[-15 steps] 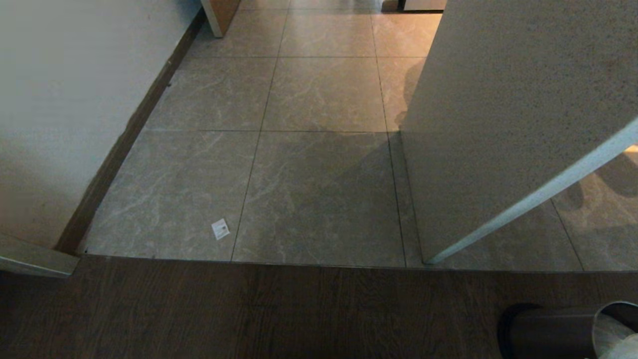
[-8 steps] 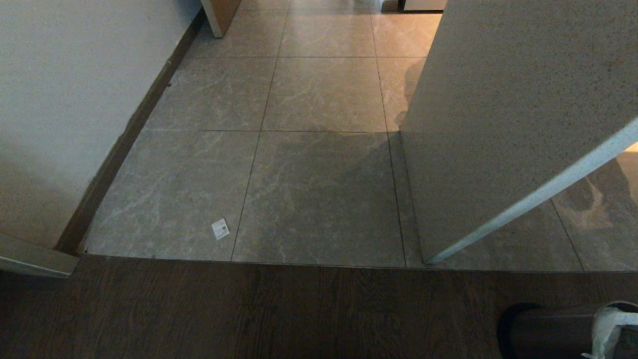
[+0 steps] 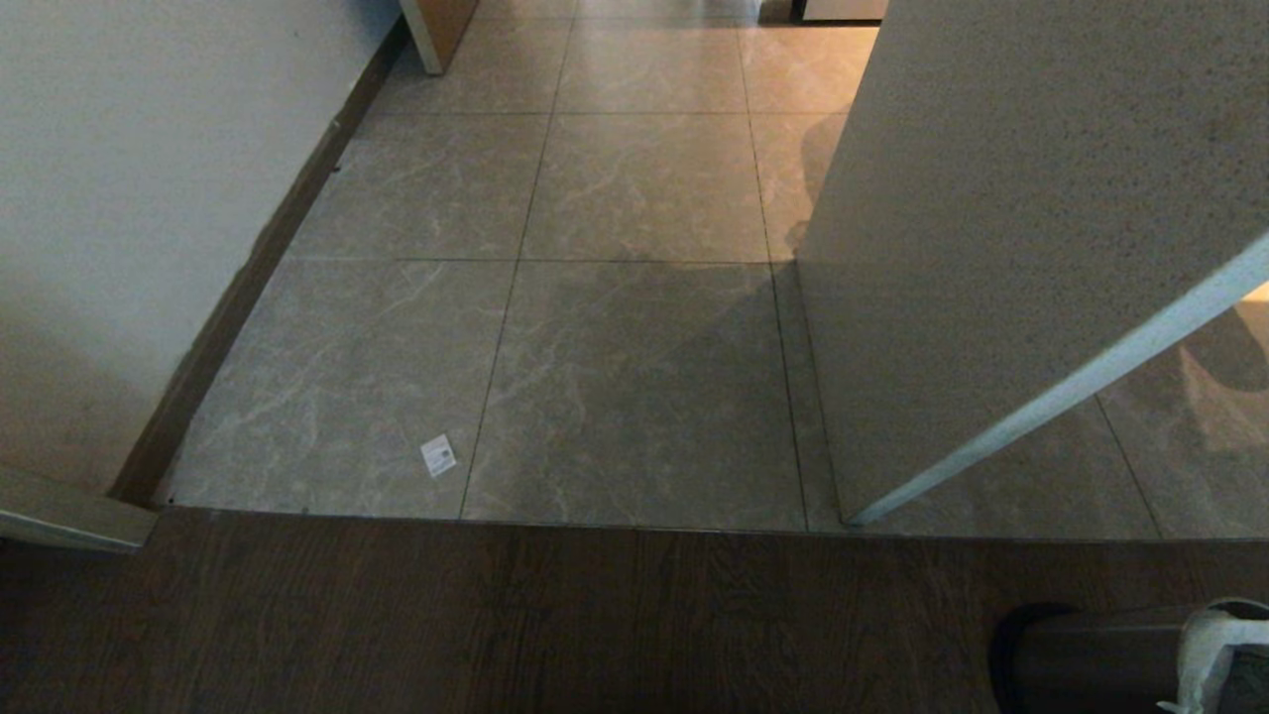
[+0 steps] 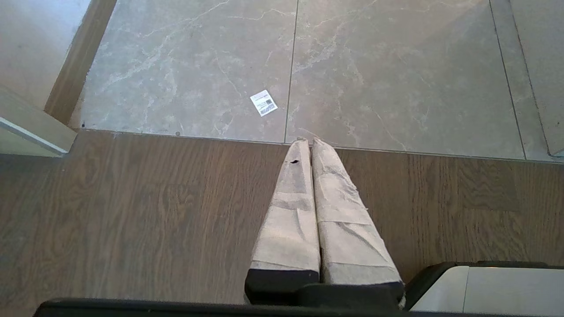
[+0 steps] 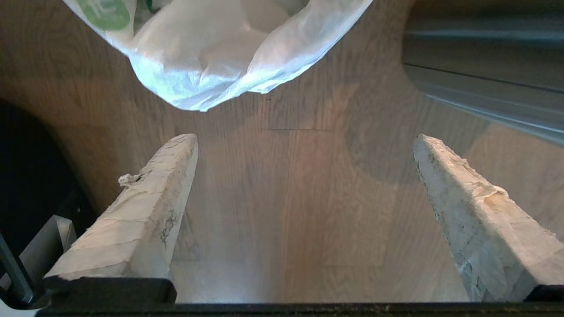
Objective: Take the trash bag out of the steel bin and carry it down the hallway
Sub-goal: Pick up the trash bag
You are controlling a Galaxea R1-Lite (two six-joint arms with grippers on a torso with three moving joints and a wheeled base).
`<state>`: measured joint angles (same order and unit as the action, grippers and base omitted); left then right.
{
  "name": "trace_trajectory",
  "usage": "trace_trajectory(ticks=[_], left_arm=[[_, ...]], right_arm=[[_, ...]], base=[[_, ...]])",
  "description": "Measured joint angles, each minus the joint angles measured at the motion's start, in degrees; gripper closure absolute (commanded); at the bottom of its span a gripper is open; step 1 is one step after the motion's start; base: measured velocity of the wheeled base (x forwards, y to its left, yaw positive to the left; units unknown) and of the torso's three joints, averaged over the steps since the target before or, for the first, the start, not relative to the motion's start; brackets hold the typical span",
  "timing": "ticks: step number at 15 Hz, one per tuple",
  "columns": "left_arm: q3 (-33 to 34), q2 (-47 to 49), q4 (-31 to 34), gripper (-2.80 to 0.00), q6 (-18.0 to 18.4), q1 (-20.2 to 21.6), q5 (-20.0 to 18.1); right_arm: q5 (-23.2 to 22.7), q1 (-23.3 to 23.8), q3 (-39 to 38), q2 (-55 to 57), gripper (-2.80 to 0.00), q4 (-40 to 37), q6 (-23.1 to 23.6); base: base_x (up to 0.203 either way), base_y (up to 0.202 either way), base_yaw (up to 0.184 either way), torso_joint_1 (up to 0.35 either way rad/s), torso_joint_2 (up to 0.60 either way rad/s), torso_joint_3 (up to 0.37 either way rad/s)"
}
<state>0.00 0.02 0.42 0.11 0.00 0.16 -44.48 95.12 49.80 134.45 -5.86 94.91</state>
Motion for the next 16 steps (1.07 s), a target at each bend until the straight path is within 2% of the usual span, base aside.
trace_trajectory(ticks=[3,5,9,12,16], left_arm=[[0.00,0.00,0.02,0.00,0.02,0.00,-0.02],[0.00,0.00,-0.01,0.00,0.02,0.00,0.00],[0.00,0.00,0.00,0.00,0.02,0.00,-0.02],[0.00,0.00,-0.01,0.00,0.05,0.00,0.00],[0.00,0.00,0.02,0.00,0.02,0.00,0.00]], right_arm=[[-0.35,-2.21,-1.45,-5.16,-2.80,-4.01,-0.46],[-0.43,-6.18,-2.61,-10.80,-2.80,-7.32,-0.76],[-0.47,-21.05,-2.44,-20.51,-2.80,-11.65,-2.69],[0.35,-29.11,3.81,-21.70,-2.80,-12.24,-2.45],[2.99,-32.23,13.90,-17.20,-2.80,-12.22,-2.45]], base=[[0.000,0.000,0.000,0.000,0.00,0.000],[0.000,0.000,0.000,0.000,0.00,0.000],[0.000,0.000,0.000,0.000,0.00,0.000],[0.000,0.000,0.000,0.000,0.00,0.000],[0.000,0.000,0.000,0.000,0.00,0.000]])
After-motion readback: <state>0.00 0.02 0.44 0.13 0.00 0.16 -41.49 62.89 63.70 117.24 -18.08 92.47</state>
